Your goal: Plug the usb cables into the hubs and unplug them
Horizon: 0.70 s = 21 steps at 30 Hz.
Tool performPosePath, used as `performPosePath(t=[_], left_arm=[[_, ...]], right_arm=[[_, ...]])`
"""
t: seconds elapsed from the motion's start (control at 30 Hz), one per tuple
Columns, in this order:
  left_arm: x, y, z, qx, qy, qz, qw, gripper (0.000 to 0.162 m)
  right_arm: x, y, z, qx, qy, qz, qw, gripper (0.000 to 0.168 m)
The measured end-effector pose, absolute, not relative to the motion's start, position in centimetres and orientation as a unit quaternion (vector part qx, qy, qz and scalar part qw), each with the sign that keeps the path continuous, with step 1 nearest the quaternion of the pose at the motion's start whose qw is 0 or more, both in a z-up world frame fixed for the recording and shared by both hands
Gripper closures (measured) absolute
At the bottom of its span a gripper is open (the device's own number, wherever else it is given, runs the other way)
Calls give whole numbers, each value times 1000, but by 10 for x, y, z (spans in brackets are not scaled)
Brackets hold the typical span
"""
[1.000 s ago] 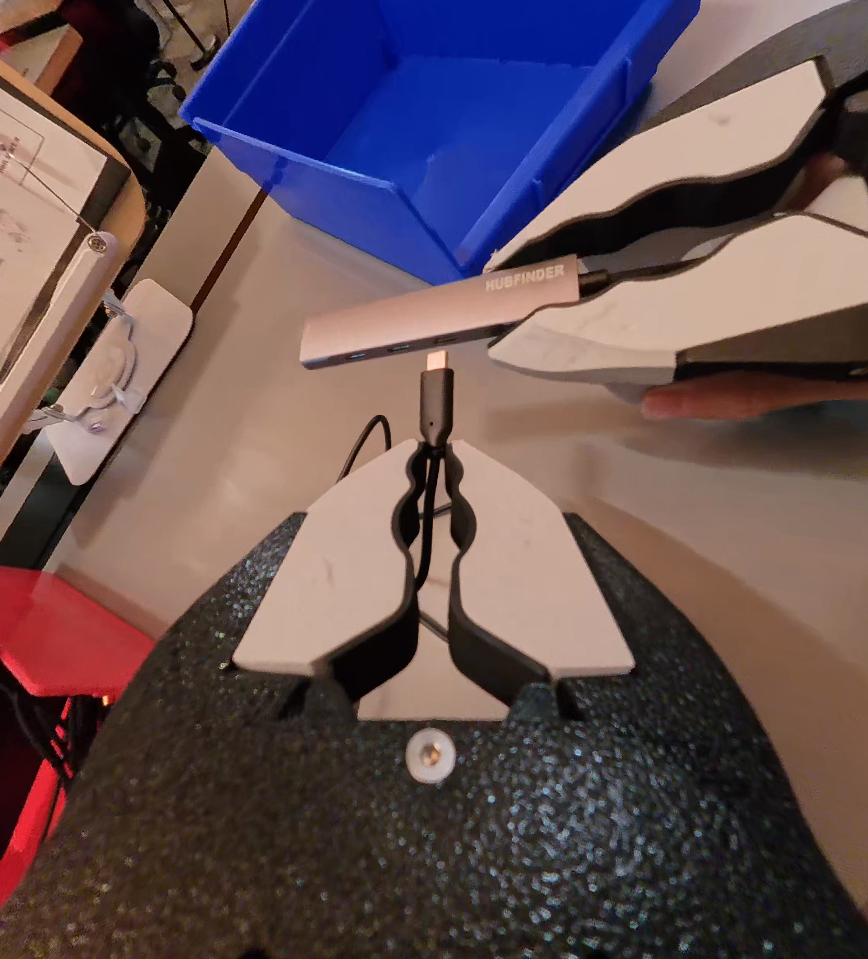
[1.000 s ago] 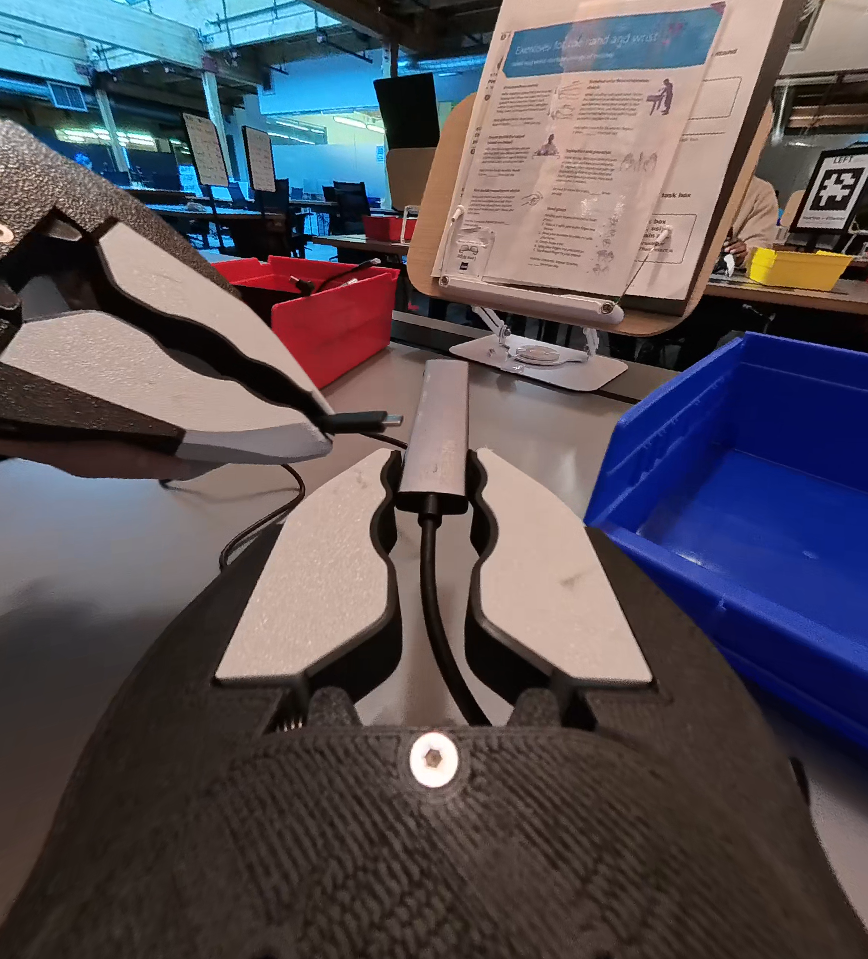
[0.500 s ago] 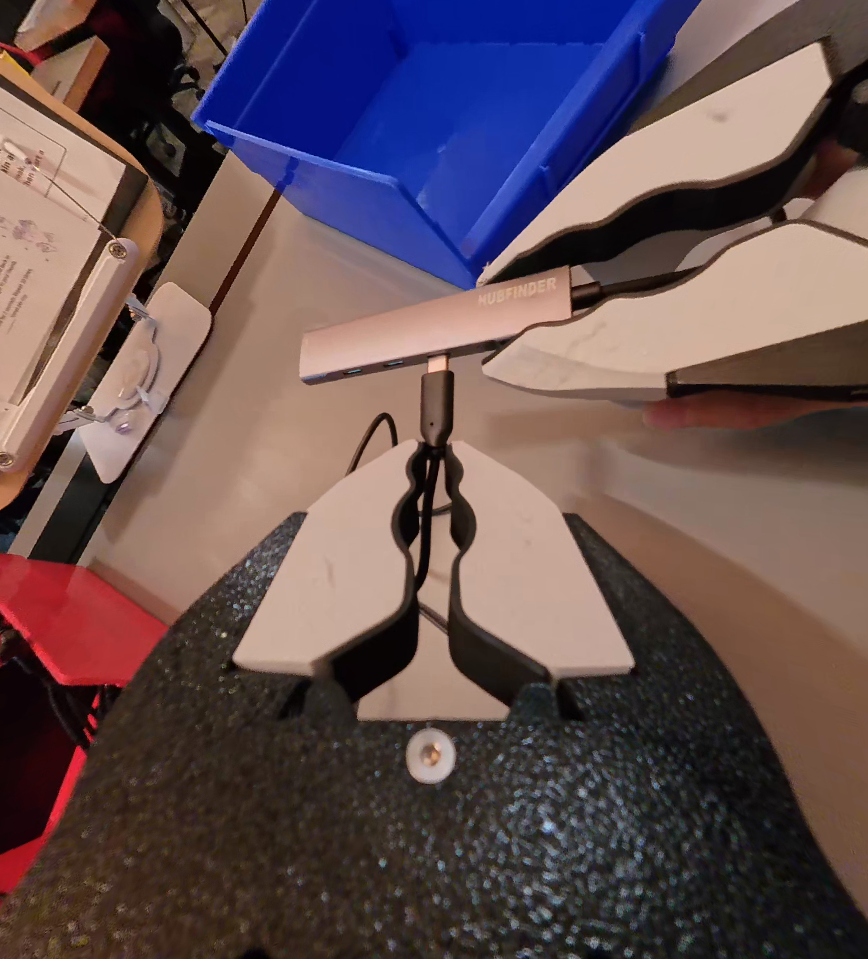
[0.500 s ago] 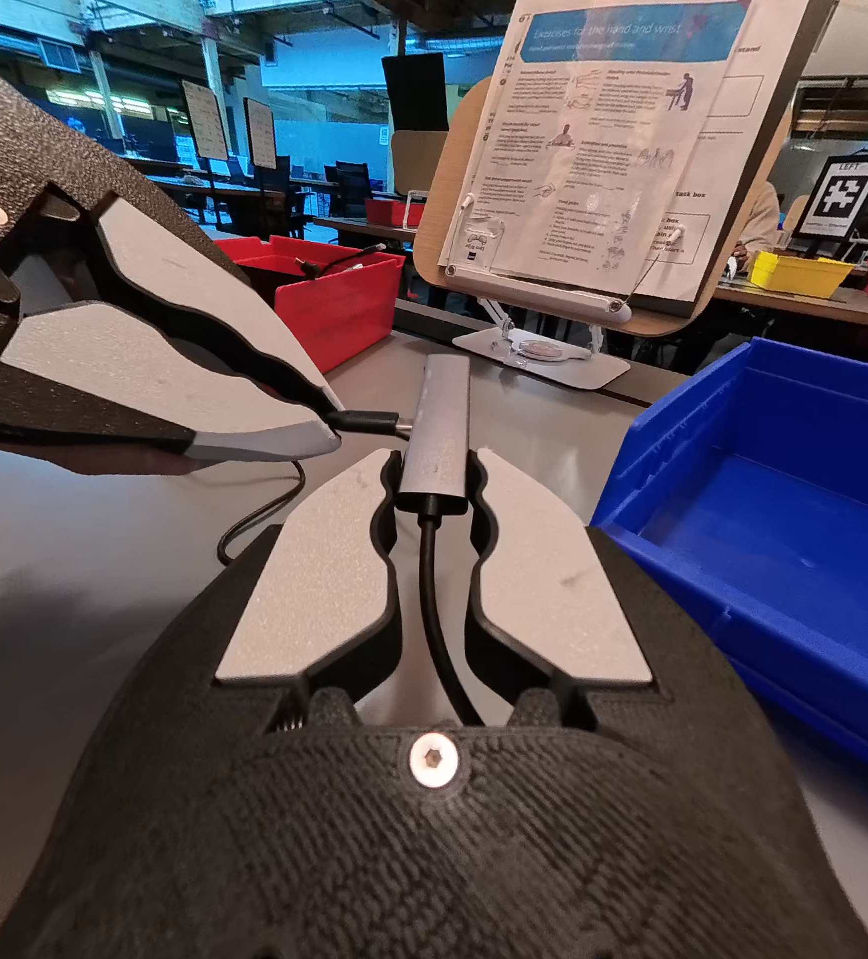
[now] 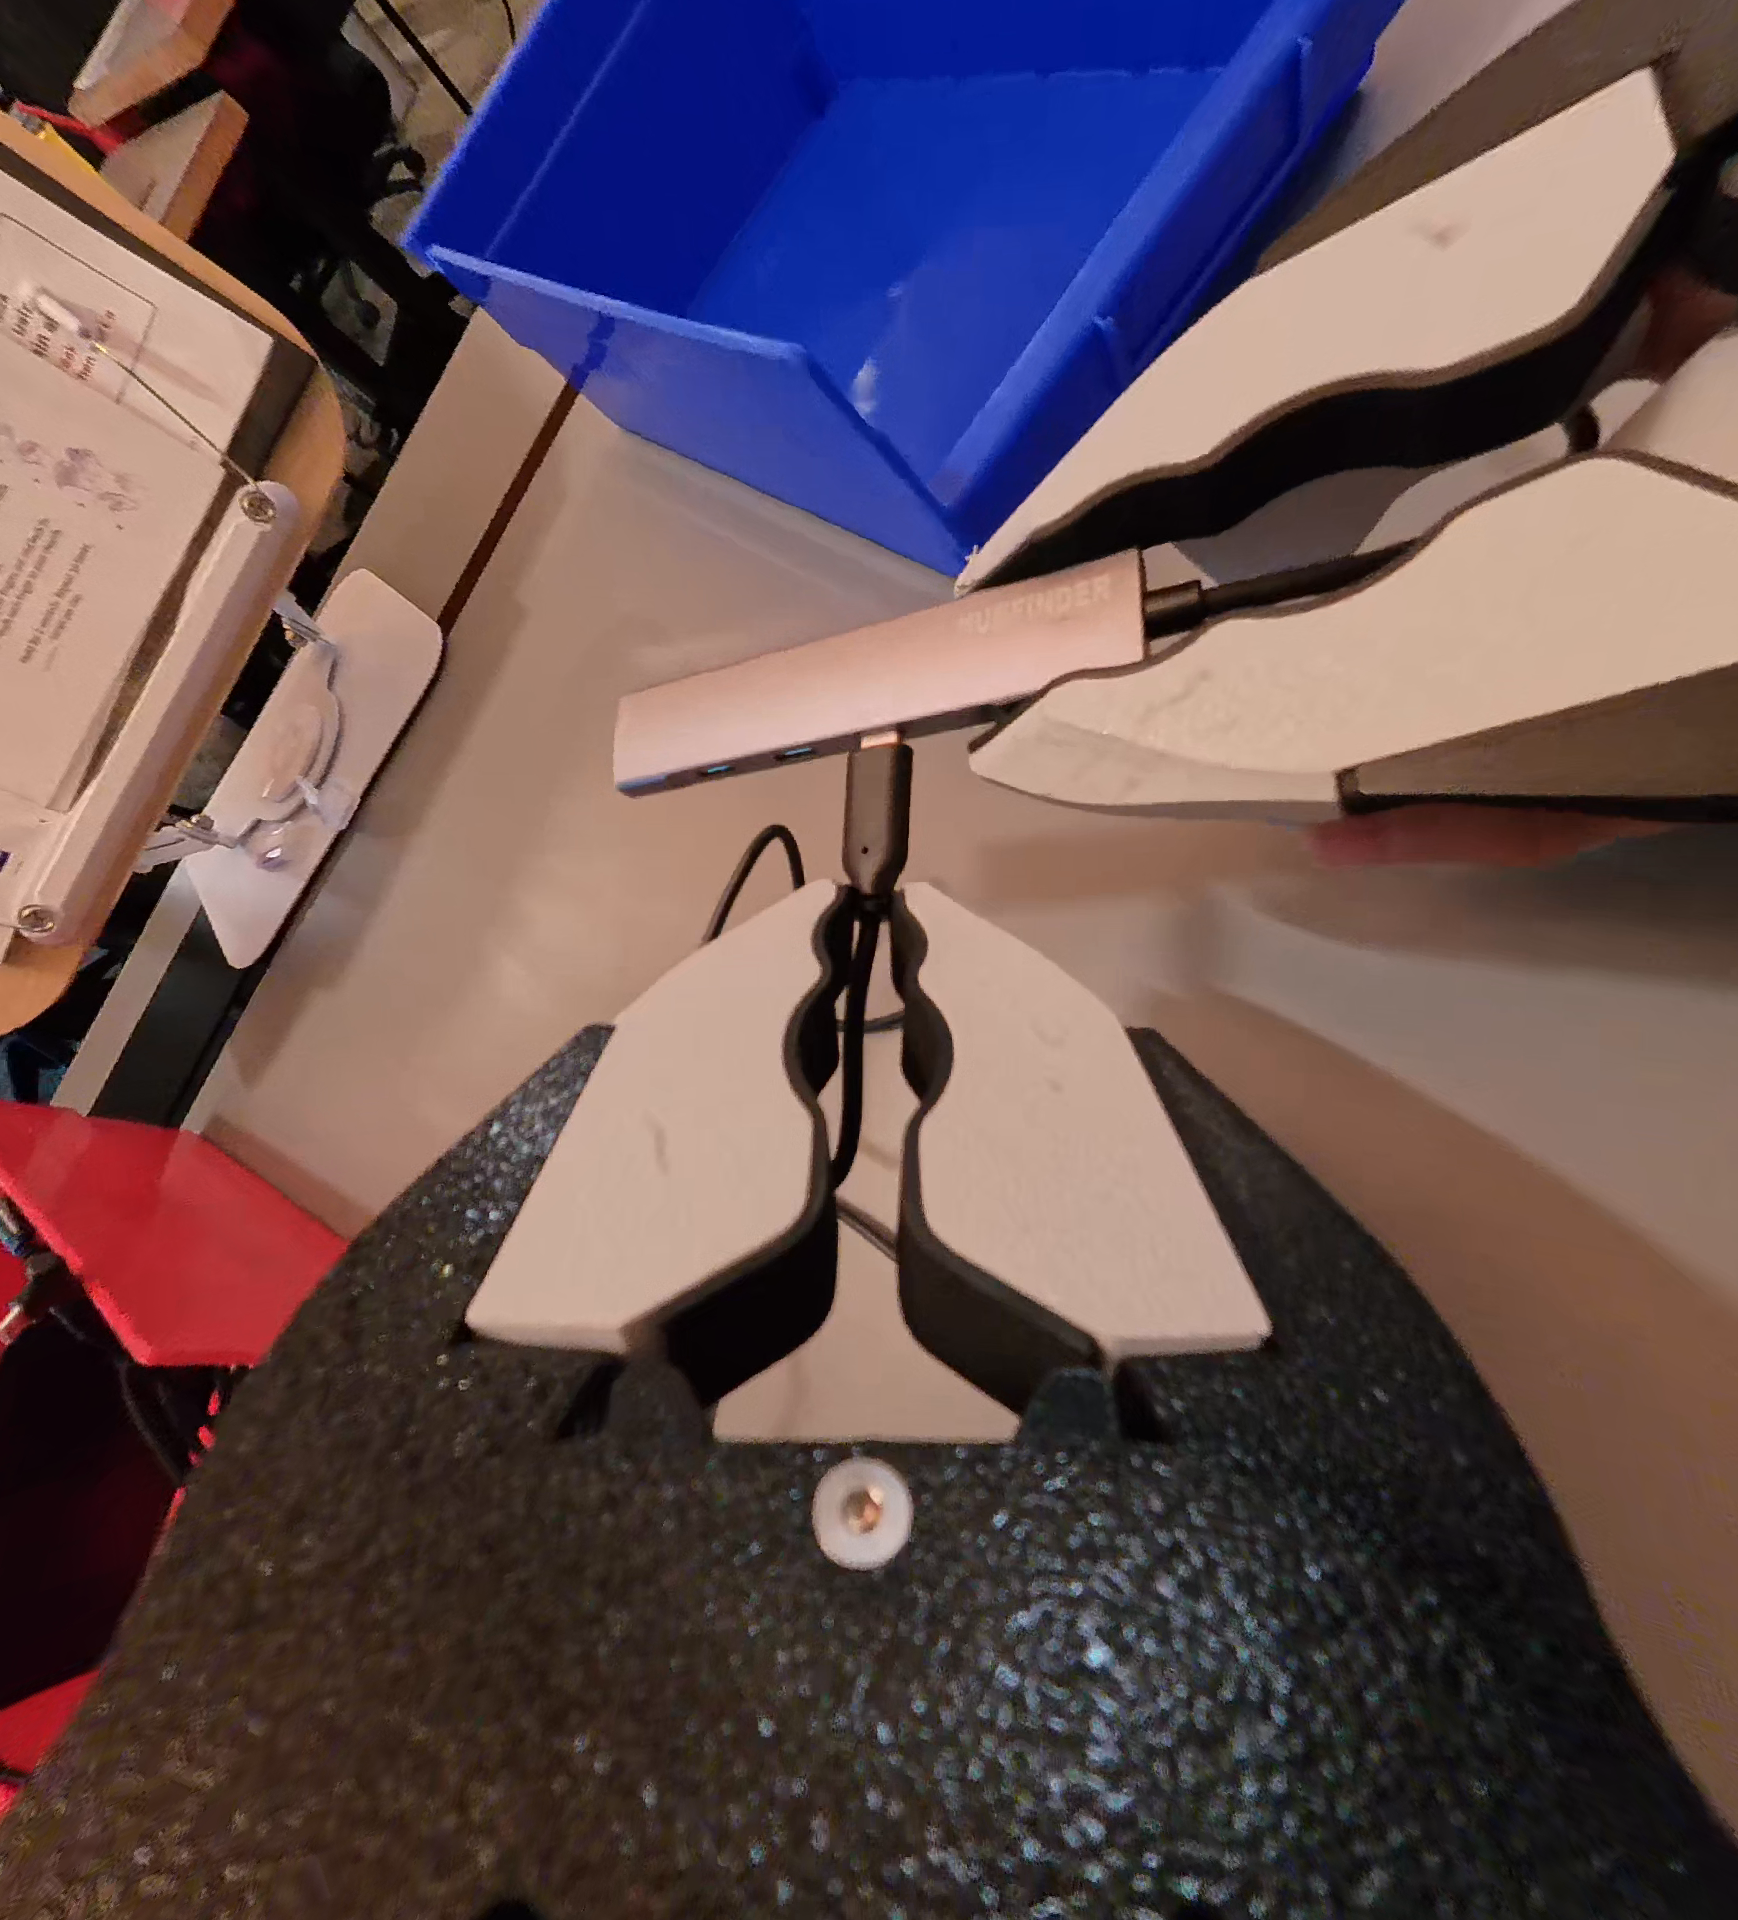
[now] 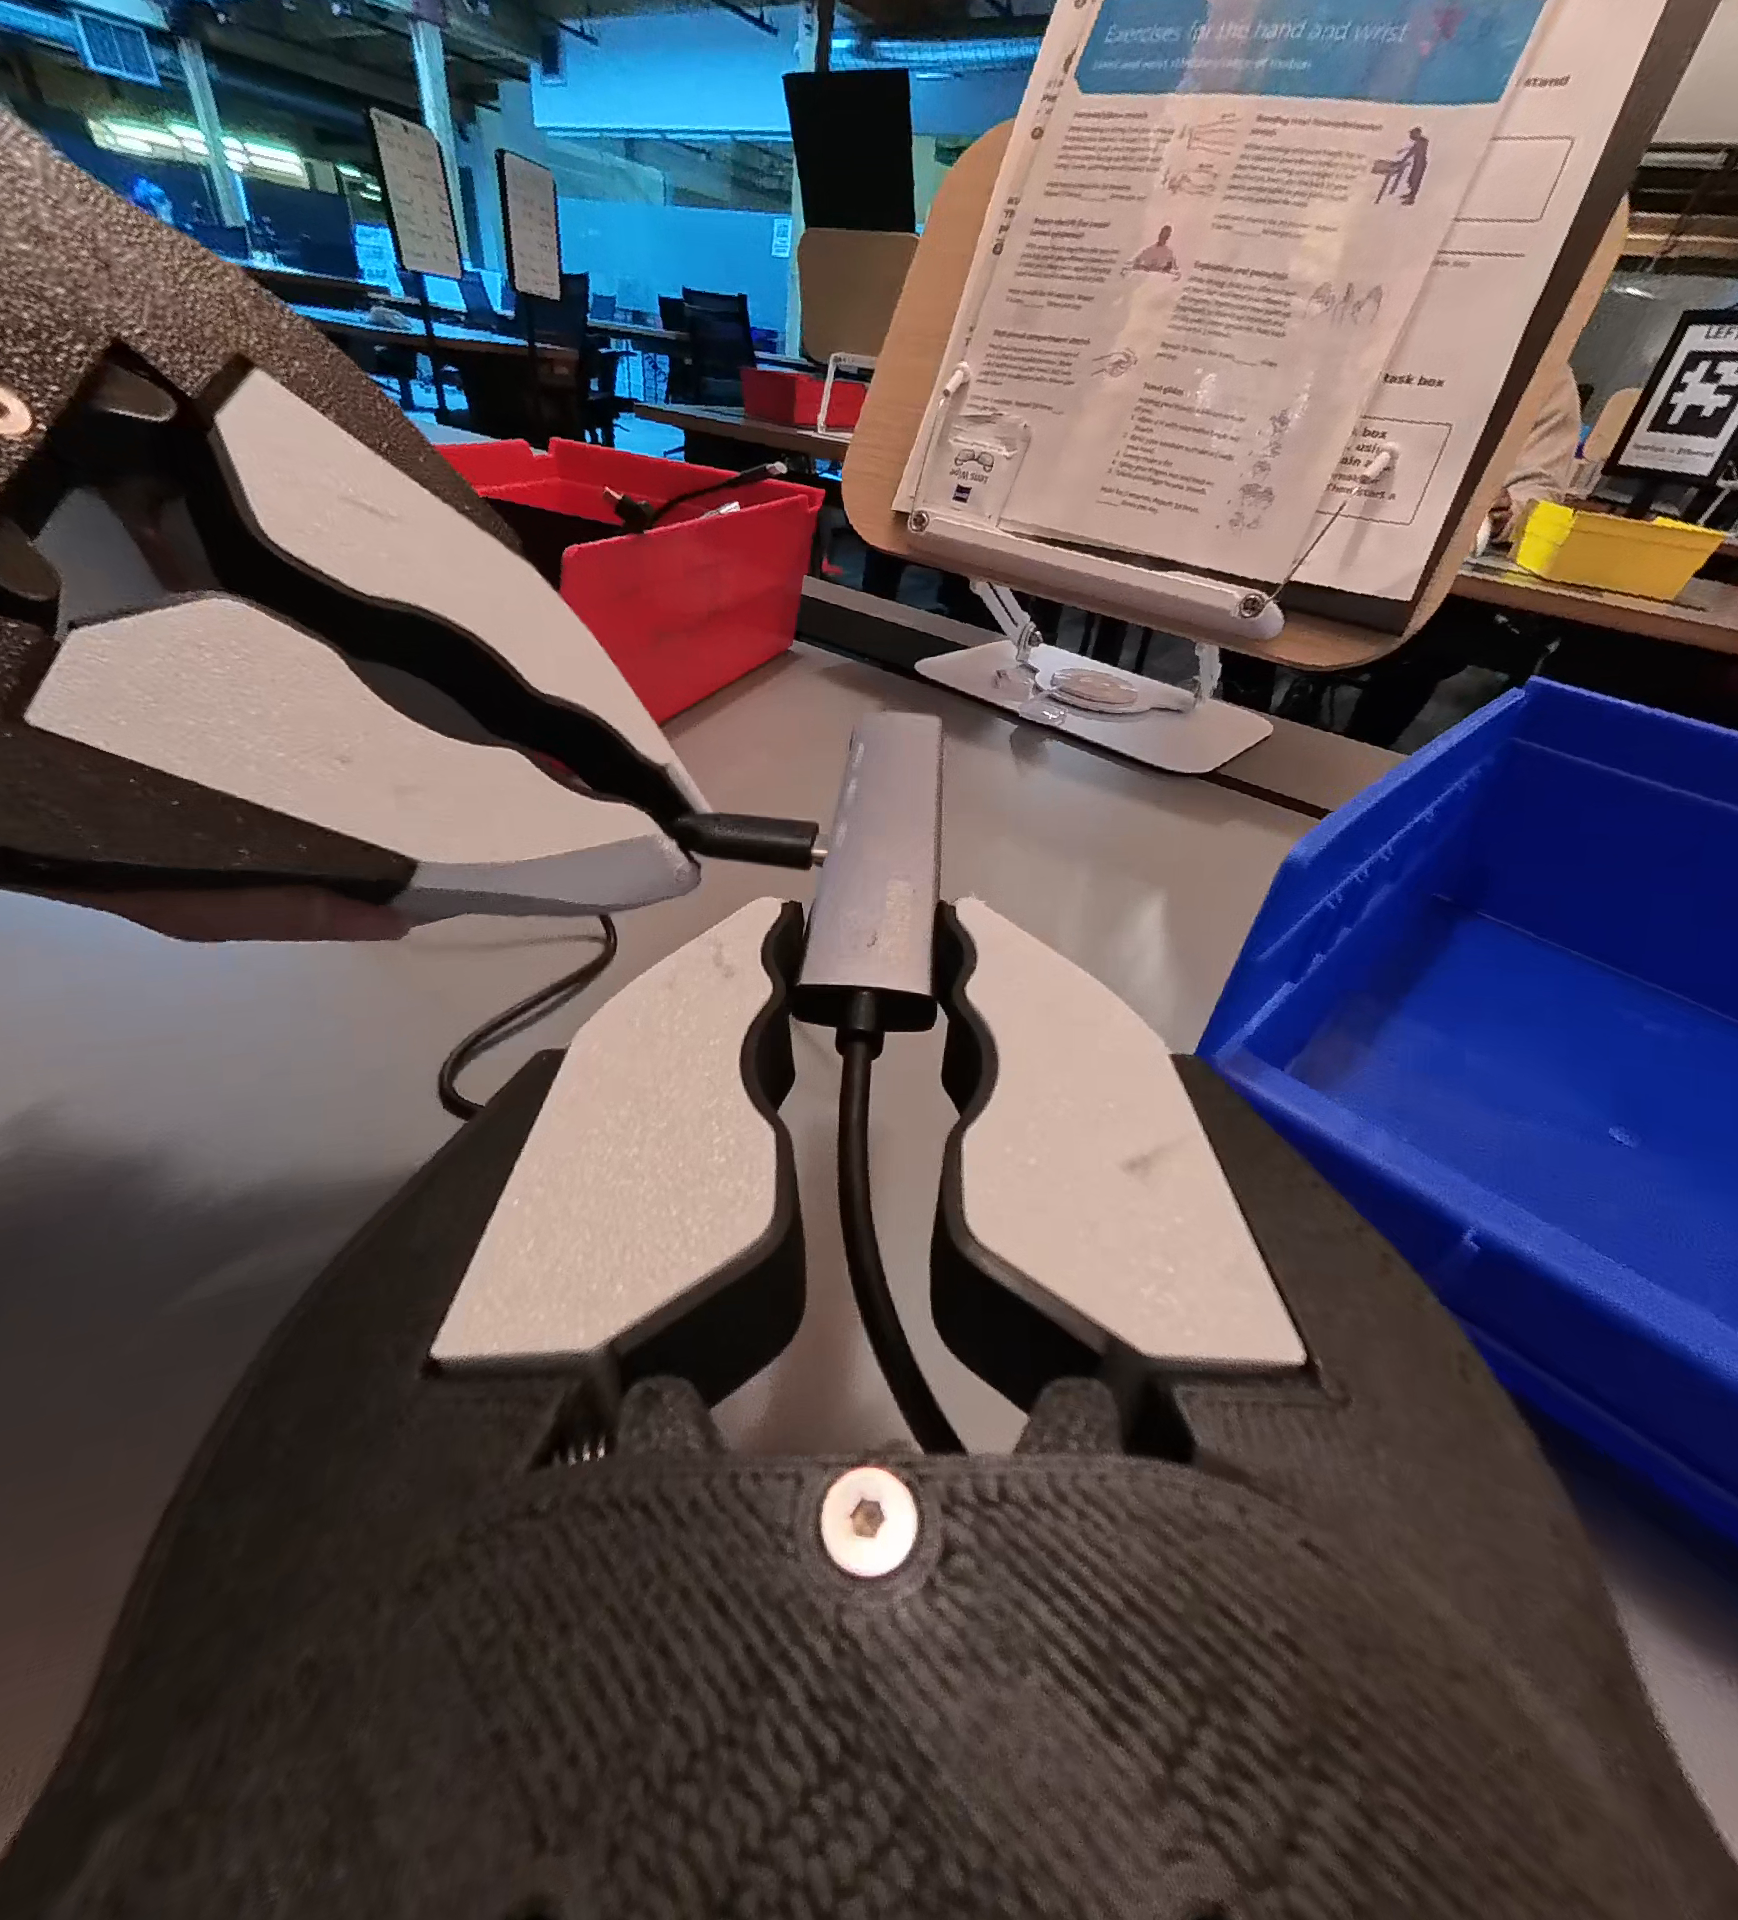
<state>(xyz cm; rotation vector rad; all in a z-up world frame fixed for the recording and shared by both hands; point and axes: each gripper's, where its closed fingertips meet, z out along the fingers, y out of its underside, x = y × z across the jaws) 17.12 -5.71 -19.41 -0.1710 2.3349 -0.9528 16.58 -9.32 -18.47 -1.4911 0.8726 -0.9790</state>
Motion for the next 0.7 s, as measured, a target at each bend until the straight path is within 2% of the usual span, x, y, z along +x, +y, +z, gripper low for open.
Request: performPosePath(t=[0.03,0.13,0.23,0.37,0.53,0.7], left_arm=[[171,-59,-193,-60,878,-365,305,156],[169,-64,-188,-54,864,-403,298,155],[166,-72,-182,-72,843,-471,250,147],[165,-75,-185,-101,837,-504,190,150],[165,-73,-186,-102,834,-509,188,147],[165,-74,-186,-109,828,-518,185,152]], right_arm=[[166,-94,-184,-626,370,-409,551,143],[165,-98,-181,-615,375,-402,565,143],[165,-99,-180,-609,378,-395,575,143],[165,-101,-179,-602,382,-387,585,143],[164,-101,-178,-601,381,-389,585,143],[164,-101,-178,-600,379,-384,590,143]])
